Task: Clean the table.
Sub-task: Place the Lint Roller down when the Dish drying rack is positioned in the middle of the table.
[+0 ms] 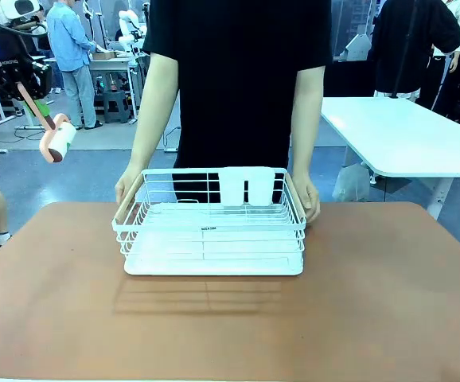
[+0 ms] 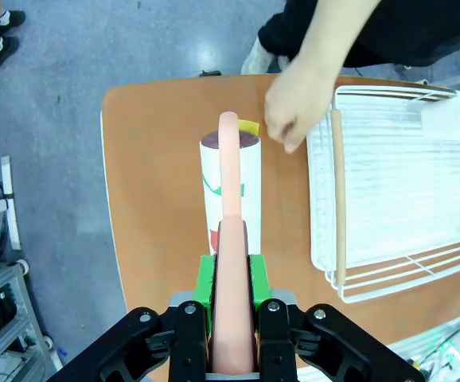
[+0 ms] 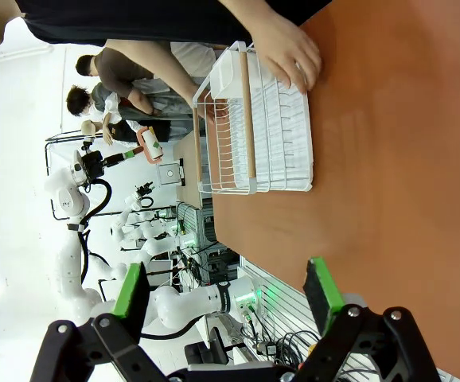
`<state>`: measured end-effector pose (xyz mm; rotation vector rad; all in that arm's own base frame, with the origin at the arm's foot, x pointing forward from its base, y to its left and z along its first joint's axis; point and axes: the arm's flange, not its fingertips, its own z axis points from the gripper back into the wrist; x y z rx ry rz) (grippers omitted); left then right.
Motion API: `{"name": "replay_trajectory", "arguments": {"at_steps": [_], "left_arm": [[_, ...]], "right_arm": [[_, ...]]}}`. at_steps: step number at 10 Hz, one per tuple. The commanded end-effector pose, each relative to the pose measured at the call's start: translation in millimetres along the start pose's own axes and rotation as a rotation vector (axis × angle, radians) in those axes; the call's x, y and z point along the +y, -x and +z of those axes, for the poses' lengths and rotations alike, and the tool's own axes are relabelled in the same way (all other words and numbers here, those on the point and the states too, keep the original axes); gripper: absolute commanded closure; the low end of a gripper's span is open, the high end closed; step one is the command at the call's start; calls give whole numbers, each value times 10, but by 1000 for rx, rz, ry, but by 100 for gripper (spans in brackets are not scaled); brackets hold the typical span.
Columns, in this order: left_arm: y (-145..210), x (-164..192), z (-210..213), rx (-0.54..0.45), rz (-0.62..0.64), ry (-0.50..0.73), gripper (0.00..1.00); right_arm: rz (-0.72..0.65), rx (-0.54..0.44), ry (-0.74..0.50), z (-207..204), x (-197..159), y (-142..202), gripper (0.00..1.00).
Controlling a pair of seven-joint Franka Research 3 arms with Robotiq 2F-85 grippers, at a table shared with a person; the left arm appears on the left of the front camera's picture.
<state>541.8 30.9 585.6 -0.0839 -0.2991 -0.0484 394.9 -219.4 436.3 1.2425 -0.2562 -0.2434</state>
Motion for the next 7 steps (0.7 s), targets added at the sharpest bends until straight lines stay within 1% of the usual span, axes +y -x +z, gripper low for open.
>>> {"name": "replay_trajectory", "arguments": {"at_steps": [1,7], "left_arm": [[-2,14,35,-14,-2,-13,79],[-2,14,35,-14,-2,-13,79]], "right_arm": [[22,-2,-18,6,25,-10,0],[22,-2,-18,6,25,-10,0]]}}
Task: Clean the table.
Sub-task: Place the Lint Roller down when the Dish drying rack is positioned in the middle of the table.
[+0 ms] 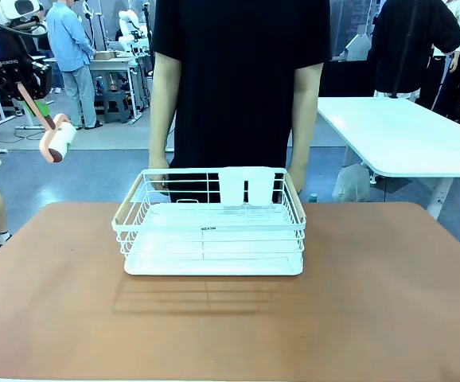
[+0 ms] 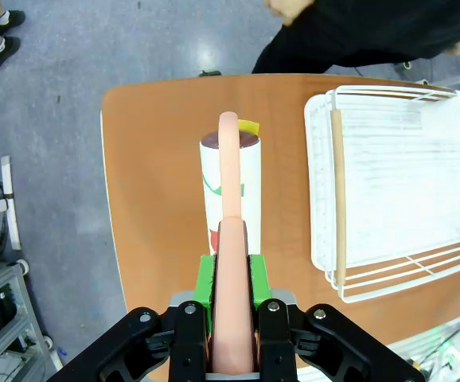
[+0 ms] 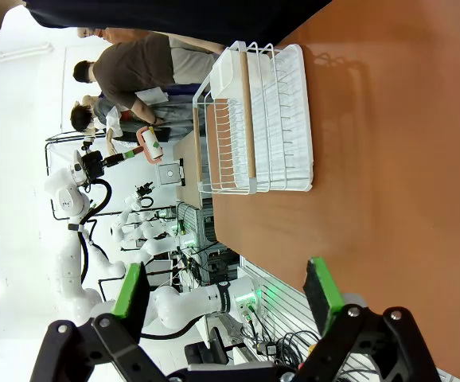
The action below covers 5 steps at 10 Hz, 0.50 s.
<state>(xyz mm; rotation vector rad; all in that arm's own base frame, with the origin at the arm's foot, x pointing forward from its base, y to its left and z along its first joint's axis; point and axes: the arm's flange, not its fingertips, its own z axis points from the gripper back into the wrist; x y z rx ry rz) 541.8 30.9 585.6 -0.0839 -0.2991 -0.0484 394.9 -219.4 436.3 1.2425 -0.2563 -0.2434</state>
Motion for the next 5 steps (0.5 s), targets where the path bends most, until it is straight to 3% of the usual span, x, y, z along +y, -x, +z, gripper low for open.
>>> {"name": "replay_trajectory", "arguments": {"at_steps": [1,5], "left_arm": [[-2,14,35,-14,-2,-13,79],[0,0,0,0,0,0,79]], "right_arm": [[22,-2,-18,6,25,-10,0],[22,-2,-18,6,25,-10,0]]}}
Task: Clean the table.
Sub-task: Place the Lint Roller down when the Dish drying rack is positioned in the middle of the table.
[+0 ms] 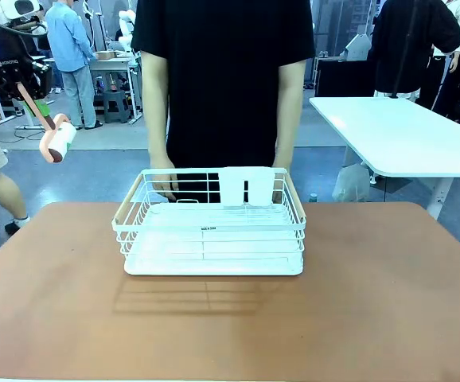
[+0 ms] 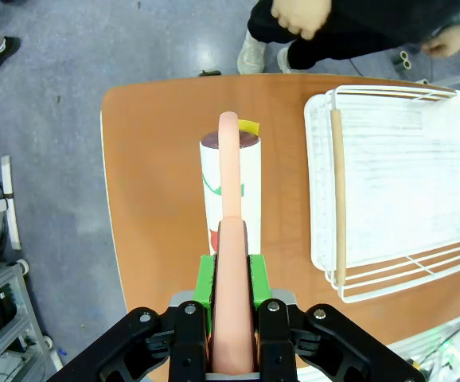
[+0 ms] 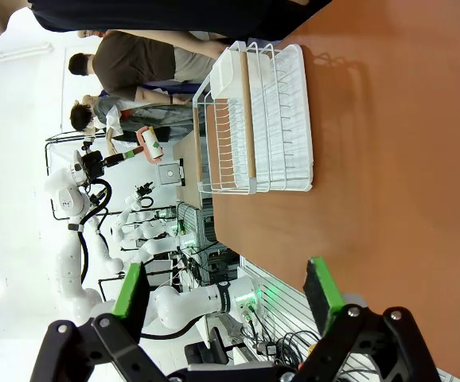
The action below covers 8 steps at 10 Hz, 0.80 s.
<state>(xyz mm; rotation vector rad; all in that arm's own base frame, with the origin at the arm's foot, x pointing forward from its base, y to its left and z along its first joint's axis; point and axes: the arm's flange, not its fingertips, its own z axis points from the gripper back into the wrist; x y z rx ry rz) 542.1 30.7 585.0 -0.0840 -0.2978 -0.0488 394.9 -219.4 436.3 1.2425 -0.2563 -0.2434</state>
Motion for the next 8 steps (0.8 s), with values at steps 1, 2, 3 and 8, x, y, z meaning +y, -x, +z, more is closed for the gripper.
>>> {"name": "replay_trajectory", "arguments": {"at_steps": [1,2,3,8], "left_arm": [[-51,-63,-63,-59,224,-92,79],[-24,-152,-189,-107,458,-185,79],[23,-215,-258,-130,730,-252,79],[189,-177,-653,3,1370,31,79]], "right_arm": [[22,-2,-18,6,25,-10,0],[22,-2,-18,6,25,-10,0],[22,-2,-18,6,25,-10,0],[22,-2,-18,6,25,-10,0]]}}
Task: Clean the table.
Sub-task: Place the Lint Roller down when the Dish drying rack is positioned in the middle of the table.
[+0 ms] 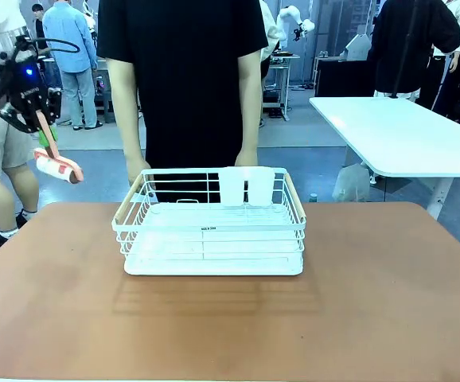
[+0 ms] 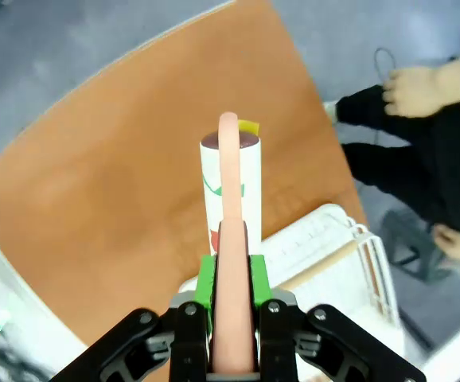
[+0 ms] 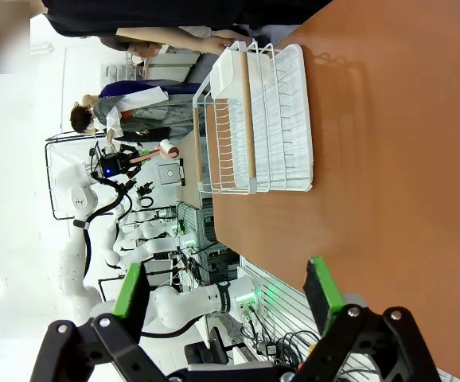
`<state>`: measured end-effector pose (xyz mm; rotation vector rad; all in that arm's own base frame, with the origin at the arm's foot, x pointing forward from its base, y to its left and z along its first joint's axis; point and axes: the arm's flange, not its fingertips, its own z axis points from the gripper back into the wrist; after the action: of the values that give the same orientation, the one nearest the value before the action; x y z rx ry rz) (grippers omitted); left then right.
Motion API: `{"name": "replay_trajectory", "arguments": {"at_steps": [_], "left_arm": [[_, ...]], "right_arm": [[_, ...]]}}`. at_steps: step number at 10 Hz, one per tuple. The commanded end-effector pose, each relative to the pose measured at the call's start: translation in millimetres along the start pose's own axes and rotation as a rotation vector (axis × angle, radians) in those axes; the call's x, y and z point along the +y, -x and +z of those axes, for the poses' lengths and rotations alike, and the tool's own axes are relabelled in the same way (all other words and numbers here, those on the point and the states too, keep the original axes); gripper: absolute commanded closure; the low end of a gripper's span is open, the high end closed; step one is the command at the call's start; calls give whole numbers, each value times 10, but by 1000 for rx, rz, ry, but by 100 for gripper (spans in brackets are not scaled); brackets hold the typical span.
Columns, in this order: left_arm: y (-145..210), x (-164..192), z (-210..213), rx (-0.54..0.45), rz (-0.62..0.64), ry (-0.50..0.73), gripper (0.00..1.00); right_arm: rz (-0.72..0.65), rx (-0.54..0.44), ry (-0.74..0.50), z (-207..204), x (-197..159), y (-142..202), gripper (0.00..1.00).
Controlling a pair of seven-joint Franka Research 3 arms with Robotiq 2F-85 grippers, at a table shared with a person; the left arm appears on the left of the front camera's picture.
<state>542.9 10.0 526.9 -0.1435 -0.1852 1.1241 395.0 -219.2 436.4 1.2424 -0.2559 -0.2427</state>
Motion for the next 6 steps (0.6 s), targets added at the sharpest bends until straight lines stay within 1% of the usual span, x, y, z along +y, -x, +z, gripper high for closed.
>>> {"name": "replay_trajectory", "arguments": {"at_steps": [1,2,3,4,5,6], "left_arm": [[49,65,-259,115,203,120,79],[65,109,-436,106,190,138,79],[116,195,-599,67,165,199,79],[185,280,-745,30,134,229,79],[208,332,-863,44,128,233,79],[191,365,-918,58,136,275,79]], "right_arm": [[21,-3,-18,8,23,-9,0],[21,-3,-18,8,23,-9,0],[21,-3,-18,8,23,-9,0],[21,-3,-18,8,23,-9,0],[21,-3,-18,8,23,-9,0],[21,-3,-18,8,23,-9,0]]}}
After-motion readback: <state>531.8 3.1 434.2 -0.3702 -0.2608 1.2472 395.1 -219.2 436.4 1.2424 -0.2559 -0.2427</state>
